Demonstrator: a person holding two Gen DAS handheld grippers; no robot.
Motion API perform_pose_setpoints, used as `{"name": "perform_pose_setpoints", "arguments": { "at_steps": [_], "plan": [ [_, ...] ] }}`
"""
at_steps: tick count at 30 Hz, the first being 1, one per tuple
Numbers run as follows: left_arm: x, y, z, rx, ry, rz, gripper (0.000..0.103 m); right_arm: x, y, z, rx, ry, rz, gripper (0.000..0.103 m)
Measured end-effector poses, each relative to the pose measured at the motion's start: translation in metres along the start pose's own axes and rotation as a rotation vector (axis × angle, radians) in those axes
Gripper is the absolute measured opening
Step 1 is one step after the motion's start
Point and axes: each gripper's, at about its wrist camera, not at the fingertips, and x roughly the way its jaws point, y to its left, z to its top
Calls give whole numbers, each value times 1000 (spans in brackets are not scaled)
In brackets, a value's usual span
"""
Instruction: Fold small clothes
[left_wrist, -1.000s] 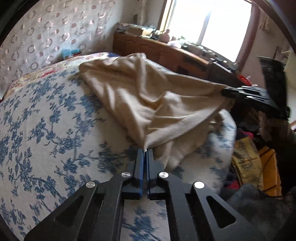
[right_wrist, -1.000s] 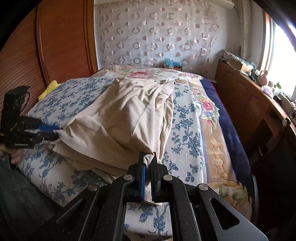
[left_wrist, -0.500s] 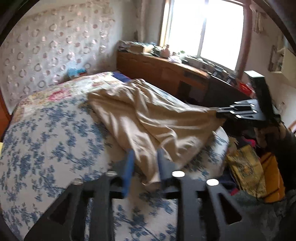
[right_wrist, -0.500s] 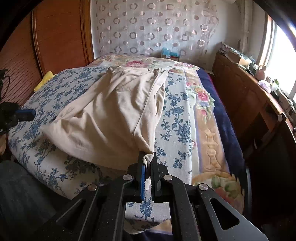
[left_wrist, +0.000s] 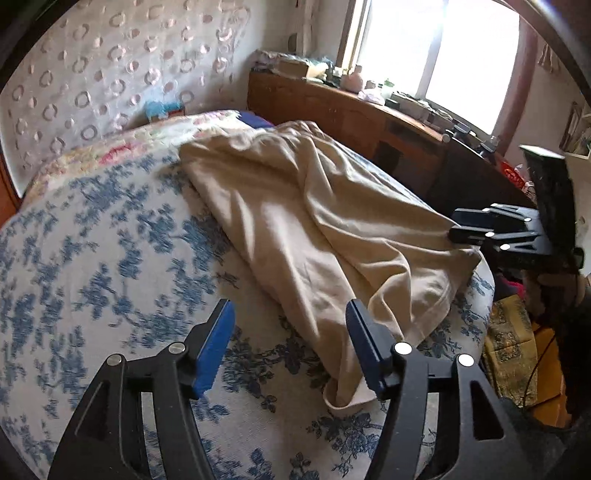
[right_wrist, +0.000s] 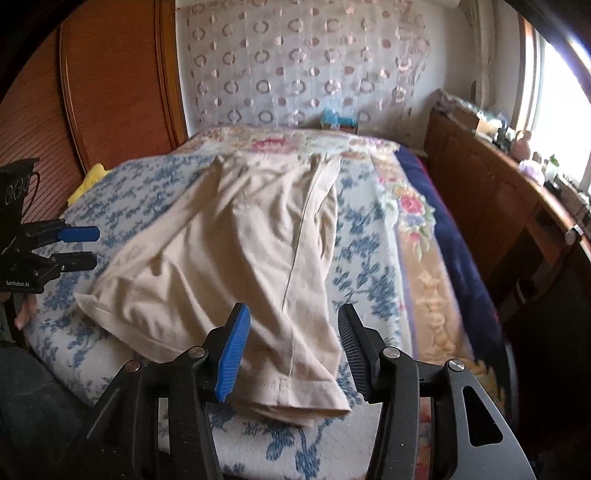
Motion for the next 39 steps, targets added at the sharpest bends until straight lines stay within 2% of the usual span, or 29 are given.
{"name": "perform_pose_setpoints", "arguments": {
  "at_steps": [8,11,13,15,17,18,22,23,26,28,29,33,39],
  "plan": [
    [13,-12,-9,21,66,-30,63,29,-12,-19,39,88,32,54],
    [14,-18,-13,32,74,-30,54,31,-11,-21,29,90,37,54],
    [13,-21,-14,37,78,-40,43,31,-9,-20,22,95,51,54],
    [12,-25,-16,40,84,-58,40,30,-5,-21,-4,98,61,54],
    [10,-28,-18,48,86,-67,37,26,-2,-22,-25,100,66,51],
    [10,-29,-19,50,88,-72,34,24,-1,-22,-28,99,77,46],
    [8,-29,-19,39,93,-93,13,26,-2,-22,-38,99,86,43],
    [7,-29,-19,37,87,-94,11,26,-1,-22,-39,101,84,43],
    [-8,-29,-15,27,31,-111,10,21,-1,-21,-42,93,51,44],
    [-20,-29,-13,23,-7,-111,10,18,-3,-21,-36,80,-8,57],
    [-24,-29,-12,23,-20,-109,10,17,-4,-21,-30,73,-21,58],
    [-36,-31,-11,21,-64,-99,9,26,-9,-26,6,107,24,60],
    [-36,-27,-14,-4,-76,-98,9,28,-2,-30,-28,103,54,61]
  ]
}}
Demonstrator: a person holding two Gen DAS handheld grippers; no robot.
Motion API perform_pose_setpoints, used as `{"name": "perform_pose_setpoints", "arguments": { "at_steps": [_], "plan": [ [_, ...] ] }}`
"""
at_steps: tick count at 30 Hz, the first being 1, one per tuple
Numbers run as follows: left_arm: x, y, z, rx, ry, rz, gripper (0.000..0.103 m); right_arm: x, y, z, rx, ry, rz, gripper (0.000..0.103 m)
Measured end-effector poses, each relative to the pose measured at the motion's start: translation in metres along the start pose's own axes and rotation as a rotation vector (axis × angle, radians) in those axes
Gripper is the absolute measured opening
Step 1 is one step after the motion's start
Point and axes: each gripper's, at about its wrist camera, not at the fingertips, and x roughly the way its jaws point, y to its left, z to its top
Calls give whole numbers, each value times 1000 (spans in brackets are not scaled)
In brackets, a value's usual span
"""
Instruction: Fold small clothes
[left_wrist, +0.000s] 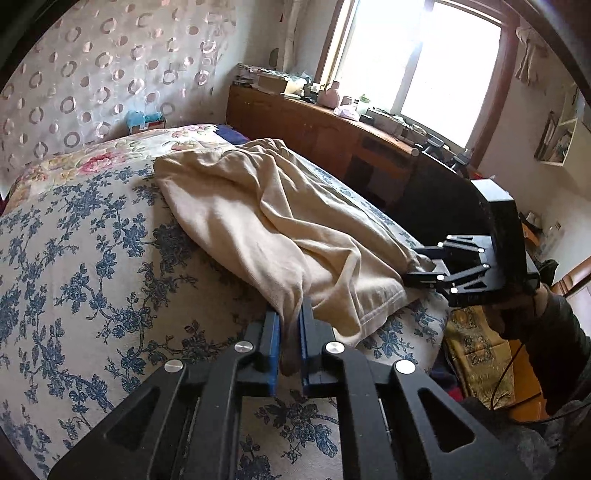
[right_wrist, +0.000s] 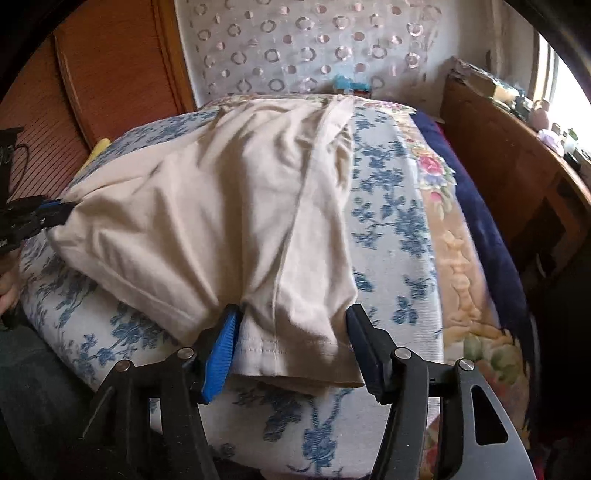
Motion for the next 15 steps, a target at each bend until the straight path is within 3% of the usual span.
{"name": "perform_pose_setpoints", "arguments": {
  "at_steps": [2,4,7,10,15],
  "plan": [
    [-1,1,2,-5,-5,-4,9,-2,0,0,-12,-4,14,52],
    [0,0,4,-4,-10,-4,9,-4,3,-2,-35,-11,40,33],
    [-1,0,9,-4,-19,-9,9,-5,5,-5,-49,-19,62,15],
    [-6,2,19,-6,-38,-14,9,-8,-5,-4,-33,-38,71,10],
    [-14,16,60,-23,-102,8,9,-44,-16,28,-1,-193,80,9]
  ]
}}
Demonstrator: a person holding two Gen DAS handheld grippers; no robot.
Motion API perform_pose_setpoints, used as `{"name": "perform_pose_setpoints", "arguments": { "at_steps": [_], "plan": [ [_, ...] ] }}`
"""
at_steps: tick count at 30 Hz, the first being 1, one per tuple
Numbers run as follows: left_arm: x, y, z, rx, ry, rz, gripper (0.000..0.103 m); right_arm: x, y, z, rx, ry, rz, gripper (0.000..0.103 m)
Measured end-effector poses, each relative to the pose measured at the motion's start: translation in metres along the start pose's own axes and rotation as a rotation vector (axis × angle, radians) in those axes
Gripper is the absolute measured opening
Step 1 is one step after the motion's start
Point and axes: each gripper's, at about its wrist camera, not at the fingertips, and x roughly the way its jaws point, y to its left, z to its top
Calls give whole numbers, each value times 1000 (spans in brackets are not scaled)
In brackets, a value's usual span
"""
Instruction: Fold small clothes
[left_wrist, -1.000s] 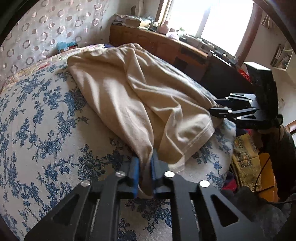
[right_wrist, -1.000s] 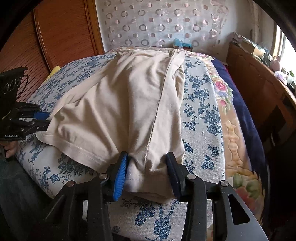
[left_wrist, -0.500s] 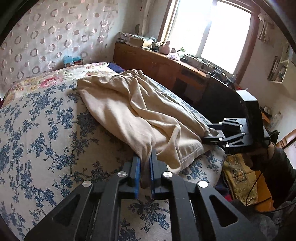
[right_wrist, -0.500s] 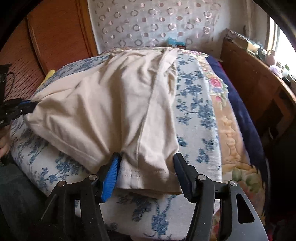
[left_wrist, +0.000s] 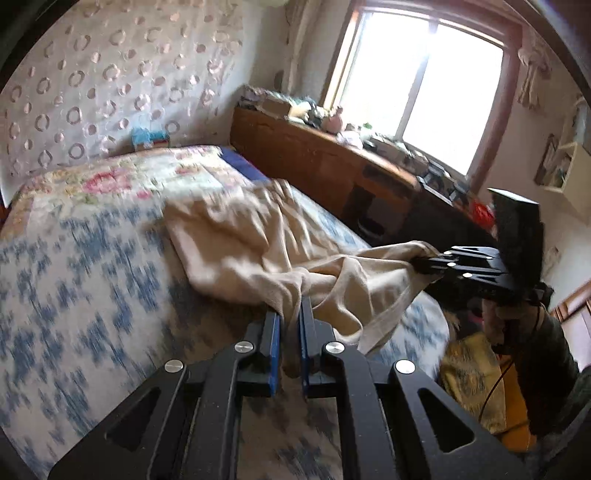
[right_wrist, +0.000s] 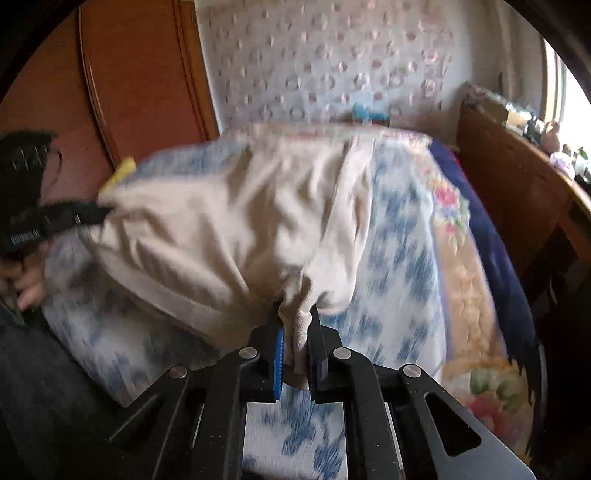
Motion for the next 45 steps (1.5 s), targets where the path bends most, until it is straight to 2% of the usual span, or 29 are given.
{"name": "perform_pose_setpoints", "arguments": {
  "at_steps": [4,8,14,20,21,23,25,26,27,30,34,36,39,43,45],
  "plan": [
    [17,28,46,-21,-28,44,9,-4,-2,51,-38,-101,-21,9],
    [48,64,82,-77,-12,80,9,20,-7,98,-67,-131,-57,9],
    [90,99,111,-90,30,135,9,90,-16,142,-67,-87,-84,9],
    [120,119,114,-93,78,151,10,139,-24,171,-41,-30,-58,10],
    [123,121,114,-91,84,152,14,144,-26,176,-38,-22,-53,10],
    [127,125,112,-82,90,150,24,147,-27,178,-35,-9,-55,10],
    [125,129,109,-81,74,135,44,152,-29,181,-28,1,-49,11],
    [123,129,108,-80,72,122,46,151,-34,183,-26,4,-47,11],
    [122,129,107,-76,79,114,51,150,-35,184,-26,4,-50,17],
    [117,127,98,-50,97,100,63,143,-39,187,-24,-31,-100,43],
    [116,124,83,-17,142,91,64,114,-44,175,0,-78,-124,48],
    [121,123,76,3,168,95,64,105,-46,164,-2,-76,-107,51],
    [138,122,70,22,222,91,64,113,-43,150,-35,-2,-88,52],
    [161,125,72,28,246,95,64,138,-35,140,-72,98,-81,52],
    [170,131,78,11,249,104,64,150,-32,144,-74,105,-67,52]
  ]
}}
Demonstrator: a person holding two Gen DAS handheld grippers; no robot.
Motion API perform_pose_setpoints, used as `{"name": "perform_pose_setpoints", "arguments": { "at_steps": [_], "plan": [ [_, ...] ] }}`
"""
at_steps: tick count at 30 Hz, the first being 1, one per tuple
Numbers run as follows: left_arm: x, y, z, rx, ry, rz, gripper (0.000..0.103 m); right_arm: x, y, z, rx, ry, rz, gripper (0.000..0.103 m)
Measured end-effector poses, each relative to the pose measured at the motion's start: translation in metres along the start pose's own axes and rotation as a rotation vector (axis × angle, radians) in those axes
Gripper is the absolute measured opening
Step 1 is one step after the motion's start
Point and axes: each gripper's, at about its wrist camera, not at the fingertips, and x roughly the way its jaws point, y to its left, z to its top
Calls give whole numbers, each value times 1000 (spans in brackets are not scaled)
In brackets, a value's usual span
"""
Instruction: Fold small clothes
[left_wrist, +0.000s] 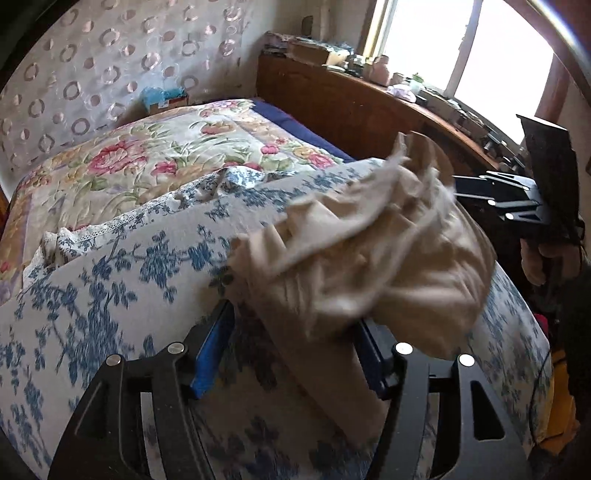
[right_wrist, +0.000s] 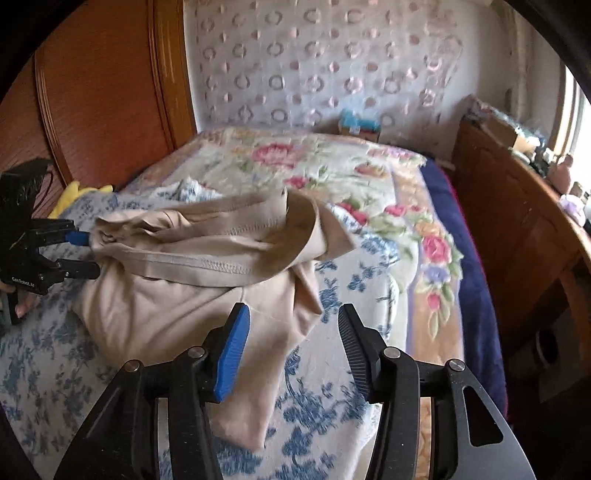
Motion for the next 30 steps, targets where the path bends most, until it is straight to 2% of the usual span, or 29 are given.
{"name": "perform_pose_setpoints", "arguments": {
  "at_steps": [4,8,10,11,13,16,21,23,25,28,30],
  "plan": [
    [2,9,17,-23,-41,20,64,13,3,21,-24,-22,34,52],
    [0,26,33,-64,-102,61,64,21,-10,38,-4,-56,75,49],
    [3,40,40,-93,-111,90,64,25,-19,42,20,-65,118,13],
    [4,43,41,-103,-113,98,64,29,-25,42,32,-67,123,7],
    [4,52,43,-123,-120,111,64,32,-38,42,79,-83,83,2],
    [-1,57,42,-133,-133,117,64,40,-57,37,171,-68,-42,1],
    [-7,51,34,-127,-127,97,64,28,-58,28,197,-65,-79,1],
    [-7,47,32,-119,-120,82,64,17,-50,24,185,-64,-81,13],
    [-6,41,28,-108,-112,63,64,8,-40,20,177,-69,-54,58],
    [1,34,25,-100,-90,30,64,-2,-25,14,158,-60,-30,73],
    [9,32,22,-98,-66,21,64,-3,-23,8,159,-38,-11,76]
  ]
}}
